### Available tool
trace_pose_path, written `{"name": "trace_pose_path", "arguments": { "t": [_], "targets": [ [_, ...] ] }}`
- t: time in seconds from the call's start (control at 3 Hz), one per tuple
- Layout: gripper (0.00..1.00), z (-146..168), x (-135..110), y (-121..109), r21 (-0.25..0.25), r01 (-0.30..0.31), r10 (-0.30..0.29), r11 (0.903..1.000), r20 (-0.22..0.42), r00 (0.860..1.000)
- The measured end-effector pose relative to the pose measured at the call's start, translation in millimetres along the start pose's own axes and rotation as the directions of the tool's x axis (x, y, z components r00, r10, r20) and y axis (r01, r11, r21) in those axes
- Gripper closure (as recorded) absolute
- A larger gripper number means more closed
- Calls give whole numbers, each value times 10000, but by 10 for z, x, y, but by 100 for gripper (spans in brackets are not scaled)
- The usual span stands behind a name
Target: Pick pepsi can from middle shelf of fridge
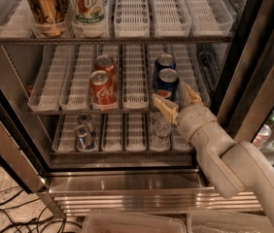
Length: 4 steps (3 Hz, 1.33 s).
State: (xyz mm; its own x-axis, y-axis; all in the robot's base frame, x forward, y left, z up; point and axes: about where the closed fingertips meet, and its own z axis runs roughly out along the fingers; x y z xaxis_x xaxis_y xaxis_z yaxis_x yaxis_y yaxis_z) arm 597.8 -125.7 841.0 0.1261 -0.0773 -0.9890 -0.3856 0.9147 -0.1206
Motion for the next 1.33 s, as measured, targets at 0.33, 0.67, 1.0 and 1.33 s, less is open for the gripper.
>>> {"name": "trace_pose_path", "arguments": {
  "t": [0.33, 0.67, 1.0, 1.33],
  "targets": [
    [32, 132, -21, -38, -37, 95, -95, 9999, -57, 9999],
    [32, 289, -99, -139, 60, 141, -141, 9999, 4, 9999],
    [35, 436, -161, -221, 129, 114, -115, 9999, 21, 9999],
    [54, 442, -165, -227, 136, 106, -106, 9999, 27, 9999]
  ]
}}
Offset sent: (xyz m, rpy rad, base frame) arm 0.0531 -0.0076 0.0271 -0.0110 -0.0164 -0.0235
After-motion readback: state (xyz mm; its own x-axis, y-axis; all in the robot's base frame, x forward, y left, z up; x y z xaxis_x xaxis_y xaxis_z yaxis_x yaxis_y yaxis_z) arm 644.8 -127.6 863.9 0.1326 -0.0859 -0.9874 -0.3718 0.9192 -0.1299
